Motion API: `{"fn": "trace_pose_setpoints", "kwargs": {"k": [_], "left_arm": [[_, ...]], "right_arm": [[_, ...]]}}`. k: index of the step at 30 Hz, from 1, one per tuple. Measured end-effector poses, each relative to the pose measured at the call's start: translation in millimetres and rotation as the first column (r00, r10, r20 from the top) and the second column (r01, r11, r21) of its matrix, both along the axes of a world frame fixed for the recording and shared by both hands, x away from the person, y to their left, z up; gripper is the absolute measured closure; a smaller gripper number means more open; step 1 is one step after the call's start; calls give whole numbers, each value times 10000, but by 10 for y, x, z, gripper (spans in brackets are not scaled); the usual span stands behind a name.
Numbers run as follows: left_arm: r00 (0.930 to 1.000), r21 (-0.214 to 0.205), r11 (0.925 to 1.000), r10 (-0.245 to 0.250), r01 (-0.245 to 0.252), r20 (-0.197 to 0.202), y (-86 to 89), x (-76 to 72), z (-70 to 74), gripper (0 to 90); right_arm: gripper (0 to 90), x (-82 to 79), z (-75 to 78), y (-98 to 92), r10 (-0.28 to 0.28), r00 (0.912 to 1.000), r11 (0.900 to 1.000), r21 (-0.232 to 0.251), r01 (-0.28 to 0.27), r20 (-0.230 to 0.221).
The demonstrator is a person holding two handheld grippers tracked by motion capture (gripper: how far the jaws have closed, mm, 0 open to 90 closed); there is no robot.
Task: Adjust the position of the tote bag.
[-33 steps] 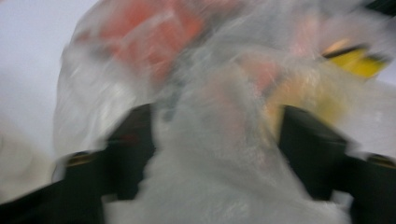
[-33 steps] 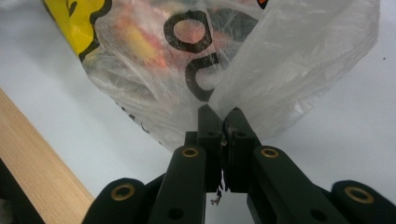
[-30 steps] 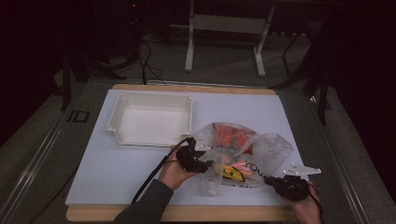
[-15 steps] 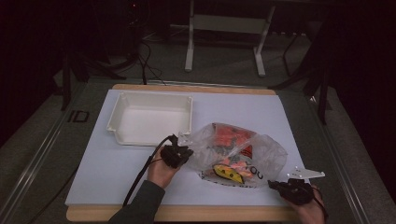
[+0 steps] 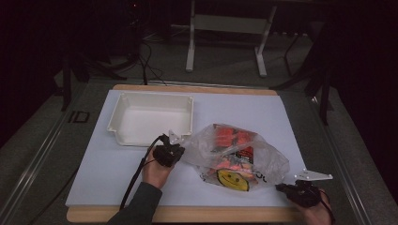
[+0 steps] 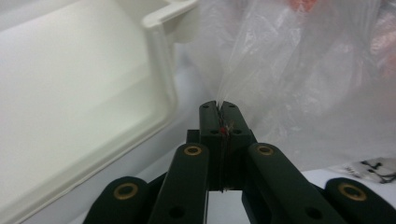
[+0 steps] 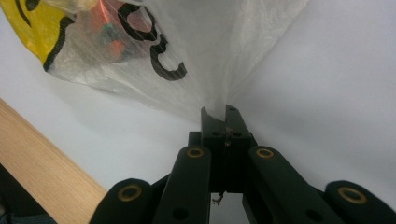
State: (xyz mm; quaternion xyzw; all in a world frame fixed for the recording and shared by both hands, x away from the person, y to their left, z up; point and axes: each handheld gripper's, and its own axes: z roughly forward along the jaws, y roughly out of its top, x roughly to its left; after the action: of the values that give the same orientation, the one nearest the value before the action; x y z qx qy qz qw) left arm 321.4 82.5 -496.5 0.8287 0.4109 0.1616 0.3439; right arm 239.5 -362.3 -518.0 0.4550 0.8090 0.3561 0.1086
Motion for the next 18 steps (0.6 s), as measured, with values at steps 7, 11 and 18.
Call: {"fn": "trace_pose_setpoints", "kwargs": {"k": [7, 11, 18], "left_arm": [[9967, -569, 9969, -516, 552, 619, -43, -87, 43, 612], [9963, -773, 9956, -466, 522, 724, 3, -111, 85, 554], [9948, -1136, 9926, -330, 440, 966, 104, -162, 163, 543]], "right_arm": [[663, -72, 123, 73, 634, 9971, 9979, 119, -640, 414], [576, -115, 202, 85, 670, 9946, 9977, 64, -678, 796], [519, -183, 275, 44, 523, 9934, 9985, 74, -534, 1021]]}}
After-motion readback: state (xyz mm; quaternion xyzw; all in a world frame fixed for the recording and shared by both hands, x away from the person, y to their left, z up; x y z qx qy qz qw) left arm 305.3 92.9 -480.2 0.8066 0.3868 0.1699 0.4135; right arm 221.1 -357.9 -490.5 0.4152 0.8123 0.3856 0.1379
